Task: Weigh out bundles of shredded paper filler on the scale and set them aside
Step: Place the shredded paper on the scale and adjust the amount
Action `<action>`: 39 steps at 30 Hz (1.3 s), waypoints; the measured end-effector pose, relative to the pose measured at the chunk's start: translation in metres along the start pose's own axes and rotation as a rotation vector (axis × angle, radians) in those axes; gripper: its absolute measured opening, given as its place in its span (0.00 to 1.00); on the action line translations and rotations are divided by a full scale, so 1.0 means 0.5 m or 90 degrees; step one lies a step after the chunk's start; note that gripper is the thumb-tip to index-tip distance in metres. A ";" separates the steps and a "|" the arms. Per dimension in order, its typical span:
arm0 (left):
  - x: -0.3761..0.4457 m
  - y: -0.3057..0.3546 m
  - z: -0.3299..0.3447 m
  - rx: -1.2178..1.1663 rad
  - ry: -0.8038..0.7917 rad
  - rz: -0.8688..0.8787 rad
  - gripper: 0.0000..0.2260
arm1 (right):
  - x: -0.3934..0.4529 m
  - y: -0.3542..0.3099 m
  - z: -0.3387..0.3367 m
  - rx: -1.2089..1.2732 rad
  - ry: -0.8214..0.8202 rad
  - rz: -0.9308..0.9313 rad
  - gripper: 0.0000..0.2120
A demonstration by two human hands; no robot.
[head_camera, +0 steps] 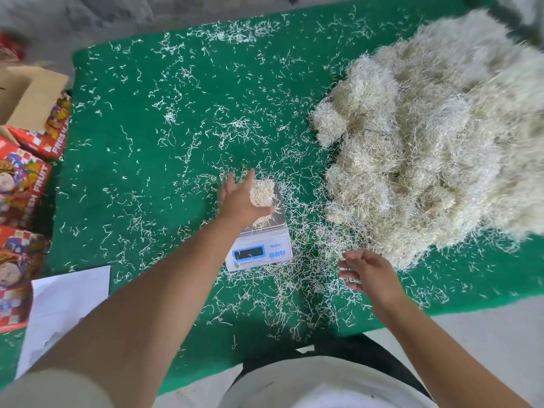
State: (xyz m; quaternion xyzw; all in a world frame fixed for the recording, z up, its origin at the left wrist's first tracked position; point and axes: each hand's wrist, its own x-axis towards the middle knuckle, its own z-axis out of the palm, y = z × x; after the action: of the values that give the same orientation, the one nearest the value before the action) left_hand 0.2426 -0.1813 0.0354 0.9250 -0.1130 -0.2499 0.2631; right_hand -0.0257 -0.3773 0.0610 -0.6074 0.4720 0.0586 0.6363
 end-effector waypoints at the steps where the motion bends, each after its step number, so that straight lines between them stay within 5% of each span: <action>1: 0.005 0.003 0.013 0.028 -0.029 -0.004 0.51 | -0.001 0.005 -0.007 0.001 0.002 0.004 0.06; 10: -0.066 0.012 0.103 0.093 -0.051 -0.045 0.37 | 0.000 -0.008 -0.020 -0.018 -0.011 -0.005 0.06; 16: -0.222 0.036 0.148 -0.146 -0.207 -0.079 0.38 | -0.003 -0.057 0.026 -0.080 -0.119 -0.055 0.07; 21: -0.281 0.084 0.086 -0.440 -0.170 -0.144 0.41 | -0.020 -0.087 0.077 -0.180 -0.265 -0.137 0.26; 27: -0.310 0.081 0.000 -0.437 -0.135 -0.165 0.27 | 0.005 -0.131 0.111 -0.158 -0.142 -0.222 0.21; 31: -0.332 0.088 0.001 -0.404 -0.113 -0.190 0.32 | 0.030 -0.134 0.107 -0.099 -0.076 -0.164 0.20; 36: -0.354 0.108 0.002 -0.393 -0.082 -0.214 0.14 | 0.068 -0.153 0.084 0.049 -0.011 -0.070 0.16; 39: -0.349 0.108 -0.016 -0.370 -0.021 -0.213 0.09 | 0.113 -0.190 0.025 0.233 0.115 -0.017 0.11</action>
State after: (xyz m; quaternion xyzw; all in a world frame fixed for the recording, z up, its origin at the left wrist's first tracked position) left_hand 0.0941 -0.1635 0.1408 0.8127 0.1124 -0.3267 0.4692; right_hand 0.0735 -0.4193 0.0890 -0.4906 0.5218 -0.0911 0.6919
